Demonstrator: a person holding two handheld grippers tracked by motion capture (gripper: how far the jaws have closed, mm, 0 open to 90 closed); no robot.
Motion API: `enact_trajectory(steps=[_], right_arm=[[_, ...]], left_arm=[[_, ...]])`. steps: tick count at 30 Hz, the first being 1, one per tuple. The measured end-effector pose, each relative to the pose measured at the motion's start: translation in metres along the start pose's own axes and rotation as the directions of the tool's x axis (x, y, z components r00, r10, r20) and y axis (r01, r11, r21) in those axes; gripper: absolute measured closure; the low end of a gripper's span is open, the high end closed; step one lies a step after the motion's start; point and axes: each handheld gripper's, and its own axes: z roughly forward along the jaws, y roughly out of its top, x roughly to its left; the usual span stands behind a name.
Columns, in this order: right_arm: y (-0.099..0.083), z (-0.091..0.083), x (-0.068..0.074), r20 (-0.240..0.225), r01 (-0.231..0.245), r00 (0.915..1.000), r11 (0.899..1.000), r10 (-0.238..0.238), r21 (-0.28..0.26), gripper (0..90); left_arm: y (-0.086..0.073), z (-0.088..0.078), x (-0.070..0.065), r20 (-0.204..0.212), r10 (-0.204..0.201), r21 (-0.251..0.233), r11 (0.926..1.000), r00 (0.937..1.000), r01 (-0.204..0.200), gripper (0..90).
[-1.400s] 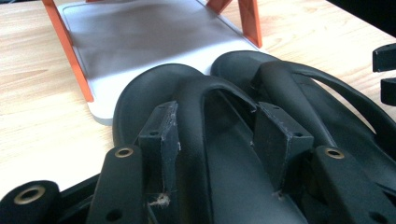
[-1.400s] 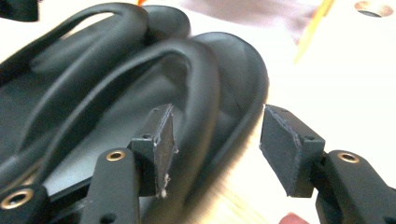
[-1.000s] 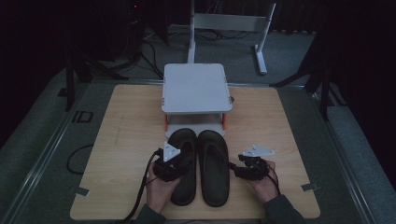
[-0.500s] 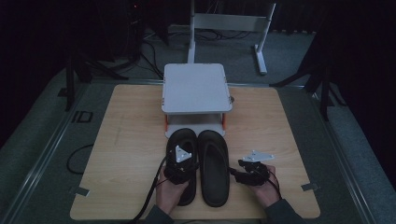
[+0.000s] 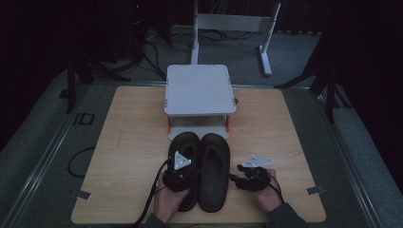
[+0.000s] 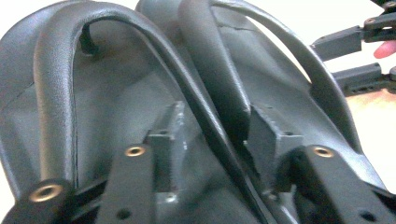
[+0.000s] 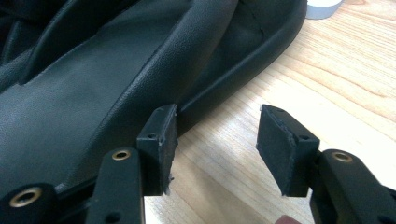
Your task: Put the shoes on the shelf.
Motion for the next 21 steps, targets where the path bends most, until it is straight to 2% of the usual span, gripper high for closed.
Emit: enact_trajectory(steps=[5,10,13,18,21], right_arm=[[0.000,0.000,0.001,0.002,0.002,1.0000,1.000,-0.002,-0.001,48.6],[0.001,-0.001,0.002,0.002,0.004,1.0000,1.000,-0.004,-0.004,49.9],[0.001,-0.001,0.003,-0.003,0.006,1.0000,1.000,-0.006,-0.009,51.4],[0.002,-0.002,0.004,-0.010,0.007,0.9999,1.000,-0.007,-0.020,53.9],[0.003,-0.003,0.004,-0.016,0.007,0.9998,1.000,-0.008,-0.023,54.8]], left_arm=[[-0.004,-0.001,-0.009,-0.009,0.011,-0.018,0.9998,0.9999,-0.011,45.1],[-0.010,0.012,-0.023,-0.073,0.062,0.024,0.9979,0.9954,-0.061,42.1],[-0.011,0.015,-0.026,-0.099,0.062,0.023,0.9979,0.9932,-0.060,41.9],[-0.009,0.019,-0.032,-0.158,0.075,0.048,0.9965,0.9845,-0.069,43.6],[-0.009,0.022,-0.034,-0.174,0.069,0.048,0.9969,0.9824,-0.062,43.4]])
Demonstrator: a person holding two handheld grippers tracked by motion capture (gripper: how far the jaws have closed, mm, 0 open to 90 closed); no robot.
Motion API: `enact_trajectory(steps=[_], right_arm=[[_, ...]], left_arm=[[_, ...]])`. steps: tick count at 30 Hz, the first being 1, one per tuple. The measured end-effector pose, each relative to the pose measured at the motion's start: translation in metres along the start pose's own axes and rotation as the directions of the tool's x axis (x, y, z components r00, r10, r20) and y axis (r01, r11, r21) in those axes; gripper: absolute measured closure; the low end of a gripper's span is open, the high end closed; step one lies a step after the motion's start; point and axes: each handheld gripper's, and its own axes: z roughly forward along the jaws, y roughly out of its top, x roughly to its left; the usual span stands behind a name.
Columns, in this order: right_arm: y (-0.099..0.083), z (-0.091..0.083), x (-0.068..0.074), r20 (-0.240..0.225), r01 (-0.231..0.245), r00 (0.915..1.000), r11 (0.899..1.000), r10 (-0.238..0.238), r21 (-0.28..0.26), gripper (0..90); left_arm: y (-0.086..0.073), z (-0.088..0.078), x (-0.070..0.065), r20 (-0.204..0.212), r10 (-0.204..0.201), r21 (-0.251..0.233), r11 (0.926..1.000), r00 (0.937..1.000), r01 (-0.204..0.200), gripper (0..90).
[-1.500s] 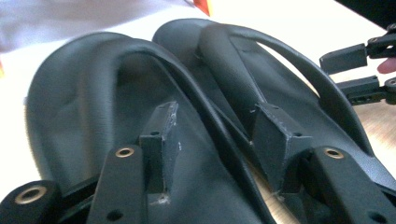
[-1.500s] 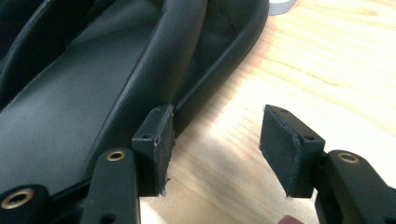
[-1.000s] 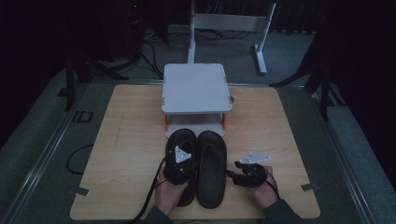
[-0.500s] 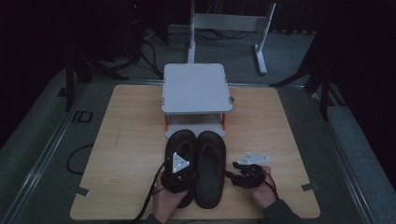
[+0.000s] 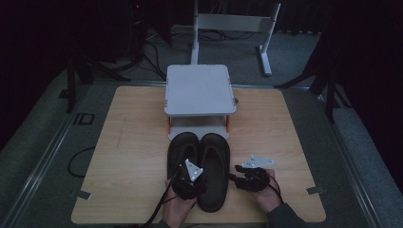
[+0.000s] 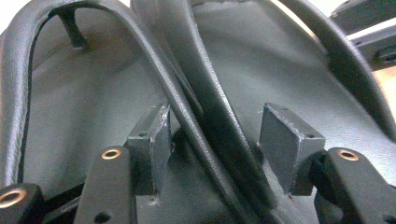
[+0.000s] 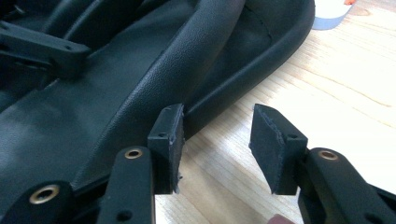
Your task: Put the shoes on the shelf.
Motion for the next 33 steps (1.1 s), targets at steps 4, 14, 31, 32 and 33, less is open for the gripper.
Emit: enact_trajectory(steps=[4,14,31,32,33], right_arm=[[0.000,0.000,0.001,-0.008,0.001,1.0000,1.000,-0.001,-0.008,56.6],[0.002,-0.003,-0.001,-0.030,-0.001,0.9995,0.999,-0.001,-0.047,48.9],[-0.004,-0.013,-0.017,0.021,-0.043,0.9988,0.997,0.044,-0.071,47.1],[-0.005,-0.014,-0.019,0.024,-0.045,0.9986,0.996,0.047,-0.074,47.1],[-0.006,-0.015,-0.021,0.028,-0.050,0.9982,0.996,0.052,-0.074,47.1]], left_arm=[[0.001,0.003,-0.003,-0.036,0.010,0.005,0.9999,0.9993,-0.010,44.5],[-0.001,-0.001,-0.002,-0.070,-0.030,-0.006,0.9995,0.9971,0.030,65.9],[-0.001,-0.007,0.012,-0.084,-0.096,-0.046,0.9946,0.9918,0.093,76.7],[0.000,-0.007,0.014,-0.084,-0.102,-0.050,0.9939,0.9912,0.098,76.6],[0.001,-0.008,0.014,-0.085,-0.103,-0.055,0.9936,0.9910,0.099,76.7]])
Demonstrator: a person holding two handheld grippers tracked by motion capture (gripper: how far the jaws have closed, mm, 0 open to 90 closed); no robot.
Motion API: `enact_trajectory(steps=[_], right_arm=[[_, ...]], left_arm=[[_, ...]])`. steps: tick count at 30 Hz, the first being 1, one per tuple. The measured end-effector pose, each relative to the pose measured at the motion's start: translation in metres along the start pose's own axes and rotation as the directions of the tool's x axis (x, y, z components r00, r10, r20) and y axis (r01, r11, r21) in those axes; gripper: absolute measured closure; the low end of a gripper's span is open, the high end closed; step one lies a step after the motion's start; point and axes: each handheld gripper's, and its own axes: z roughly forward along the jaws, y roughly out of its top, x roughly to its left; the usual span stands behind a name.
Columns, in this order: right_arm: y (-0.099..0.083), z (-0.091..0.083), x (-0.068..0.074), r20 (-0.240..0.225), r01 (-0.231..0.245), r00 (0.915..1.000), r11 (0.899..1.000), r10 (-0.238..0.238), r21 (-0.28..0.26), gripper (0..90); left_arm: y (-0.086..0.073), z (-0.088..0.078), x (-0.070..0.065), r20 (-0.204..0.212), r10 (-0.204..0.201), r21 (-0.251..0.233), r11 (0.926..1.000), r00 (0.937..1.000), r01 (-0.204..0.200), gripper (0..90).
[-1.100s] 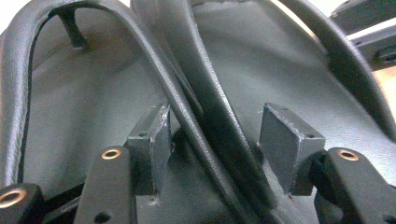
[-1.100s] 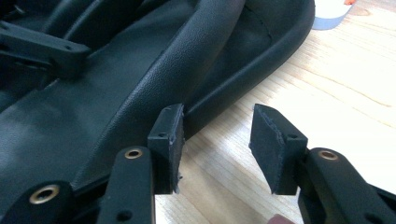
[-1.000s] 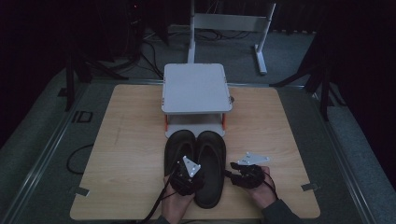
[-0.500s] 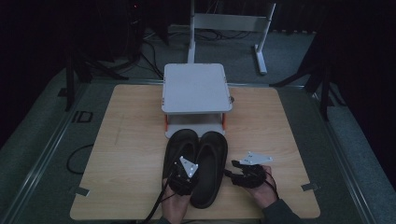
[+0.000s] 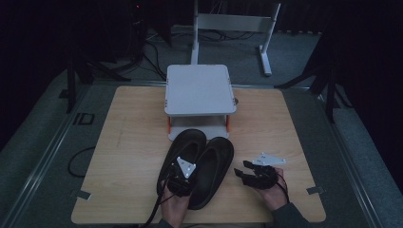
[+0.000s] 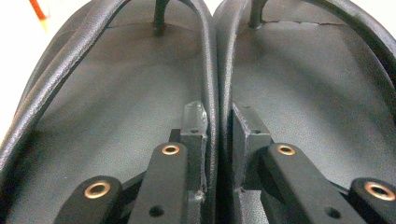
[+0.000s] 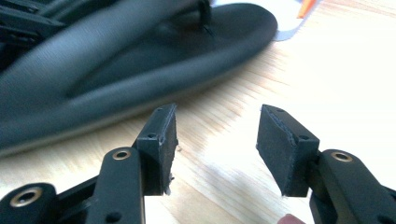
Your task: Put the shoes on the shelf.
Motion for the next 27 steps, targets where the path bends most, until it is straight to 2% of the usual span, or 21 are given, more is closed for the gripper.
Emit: enact_trajectory(steps=[3,6,10,20,26,27], right_arm=[[-0.002,-0.001,-0.005,0.008,-0.014,0.9999,1.000,0.014,0.006,46.2],[-0.003,-0.003,-0.013,0.025,-0.030,0.9992,1.000,0.030,0.006,46.2],[-0.005,-0.005,-0.019,0.038,-0.048,0.9981,0.999,0.048,0.000,46.2],[-0.008,-0.003,-0.022,0.045,-0.049,0.9978,0.999,0.049,0.014,46.0],[-0.008,-0.002,-0.023,0.047,-0.051,0.9977,0.999,0.050,0.016,46.0],[-0.008,-0.002,-0.023,0.047,-0.051,0.9976,0.999,0.050,0.016,46.0]], left_arm=[[0.004,-0.002,0.003,0.013,0.004,-0.025,0.9997,0.9999,-0.004,76.7],[0.008,-0.002,0.005,0.003,0.005,-0.032,0.9995,1.0000,-0.005,76.7],[0.012,-0.001,0.008,-0.003,-0.015,-0.041,0.9991,0.9999,0.014,76.6],[0.026,0.005,0.010,-0.022,-0.041,-0.063,0.9972,0.9989,0.039,76.6],[0.033,0.009,0.013,-0.028,-0.072,-0.077,0.9946,0.9970,0.070,76.6],[0.037,0.012,0.015,-0.040,-0.089,-0.084,0.9928,0.9952,0.086,76.6]])
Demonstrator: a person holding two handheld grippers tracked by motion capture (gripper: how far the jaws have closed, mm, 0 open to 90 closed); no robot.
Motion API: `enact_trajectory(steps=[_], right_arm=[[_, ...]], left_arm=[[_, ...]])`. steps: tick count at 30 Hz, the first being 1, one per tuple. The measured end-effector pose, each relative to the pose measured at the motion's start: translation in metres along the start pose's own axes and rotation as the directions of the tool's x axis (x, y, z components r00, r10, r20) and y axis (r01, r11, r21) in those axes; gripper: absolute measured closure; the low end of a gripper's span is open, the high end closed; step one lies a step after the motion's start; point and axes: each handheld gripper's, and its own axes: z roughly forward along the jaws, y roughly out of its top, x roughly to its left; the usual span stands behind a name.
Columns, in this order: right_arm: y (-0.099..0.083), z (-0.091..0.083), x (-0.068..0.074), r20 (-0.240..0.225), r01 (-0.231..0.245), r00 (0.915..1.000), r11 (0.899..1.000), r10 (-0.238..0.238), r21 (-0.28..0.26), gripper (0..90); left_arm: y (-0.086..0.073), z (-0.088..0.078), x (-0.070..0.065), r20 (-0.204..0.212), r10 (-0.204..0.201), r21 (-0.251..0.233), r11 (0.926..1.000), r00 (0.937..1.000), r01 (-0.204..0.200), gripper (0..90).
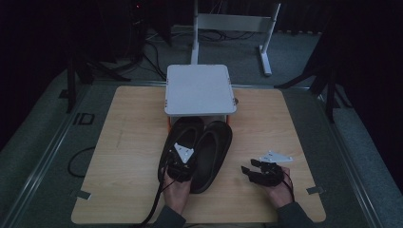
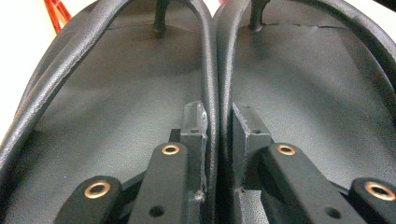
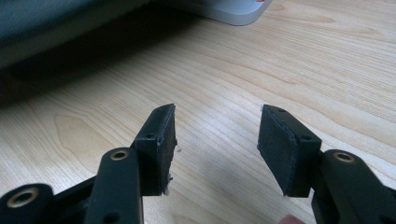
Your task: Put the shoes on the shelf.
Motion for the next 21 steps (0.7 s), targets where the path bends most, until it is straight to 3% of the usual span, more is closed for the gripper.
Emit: enact_trajectory(steps=[10,15,21], right_arm=[[-0.001,0.001,-0.002,0.003,-0.006,1.0000,1.000,0.006,0.001,46.1],[-0.001,0.000,-0.002,0.002,-0.006,1.0000,1.000,0.006,0.001,46.0],[-0.001,0.000,-0.002,0.002,-0.005,1.0000,1.000,0.005,0.000,46.0]], left_arm=[[0.009,0.013,0.014,-0.049,-0.063,-0.013,0.9980,0.9968,0.062,76.6],[0.008,0.014,0.017,-0.065,-0.053,-0.014,0.9985,0.9964,0.052,76.5],[0.011,0.015,0.021,-0.064,-0.076,-0.024,0.9969,0.9950,0.075,76.5]])
